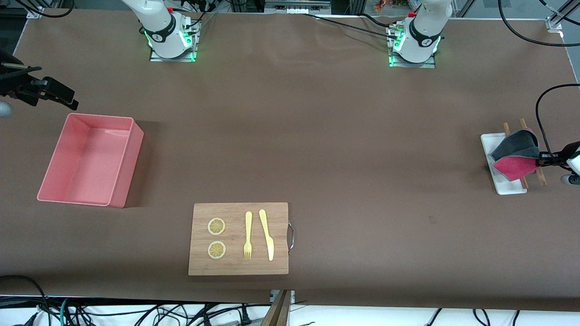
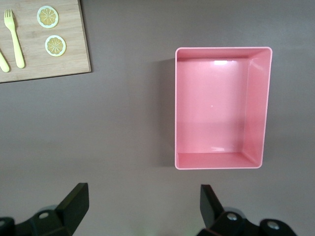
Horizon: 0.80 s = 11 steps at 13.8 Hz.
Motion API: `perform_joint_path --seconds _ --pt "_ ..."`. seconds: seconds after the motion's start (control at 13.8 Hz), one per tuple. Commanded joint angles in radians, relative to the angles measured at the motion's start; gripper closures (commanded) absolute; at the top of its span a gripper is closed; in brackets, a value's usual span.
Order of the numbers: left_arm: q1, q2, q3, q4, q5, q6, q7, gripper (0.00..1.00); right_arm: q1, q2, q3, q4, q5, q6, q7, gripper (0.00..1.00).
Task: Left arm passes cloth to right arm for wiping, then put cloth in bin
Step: 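Lower the left gripper and grasp the pink-grey cloth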
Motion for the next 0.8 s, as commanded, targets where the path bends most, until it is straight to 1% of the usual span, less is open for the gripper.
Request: perform_joint_path --seconds 0.0,0.07,0.15,0.22,0.29,0.51,0.58,0.65,0.73 --pt "-0.001 -0.002 -0.008 0.021 0.008 -0.023 0.011 1.0 -0.01 0.004 0.005 0.013 0.01 -0.003 -0.015 0.0" --pt "-0.001 -0.012 -0.009 0.028 0.01 -0.029 0.011 1.0 -0.01 0.004 0.005 0.013 0.01 -0.003 -0.015 0.0" --pt "-0.001 -0.041 -0.011 0.038 0.01 -0.062 0.025 1.0 -0.01 0.004 0.005 0.013 0.01 -0.003 -0.015 0.0" --pt "-0.001 -0.06 -0.015 0.071 0.007 -0.128 0.051 1.0 -0.01 0.004 0.005 0.013 0.01 -0.003 -0.016 0.0" --pt "-0.001 -0.069 -0.034 0.129 0.007 -0.212 0.058 1.0 -0.01 0.004 0.005 0.013 0.01 -0.003 -0.015 0.0" --pt "-0.005 -0.074 -0.116 0.388 0.002 -0.571 0.057 1.0 -0.008 0.01 0.005 0.013 0.009 -0.003 -0.016 0.0" --pt "-0.005 -0.074 -0.147 0.436 -0.027 -0.639 0.054 1.0 -0.008 0.012 0.005 0.013 0.009 -0.003 -0.016 0.0" --pt "-0.005 -0.074 -0.181 0.464 -0.067 -0.664 0.049 1.0 -0.008 0.018 0.005 0.013 0.007 -0.007 -0.016 0.0" --pt "-0.005 -0.074 -0.218 0.47 -0.111 -0.667 0.042 1.0 -0.008 0.021 0.005 0.013 0.007 -0.008 -0.015 0.0"
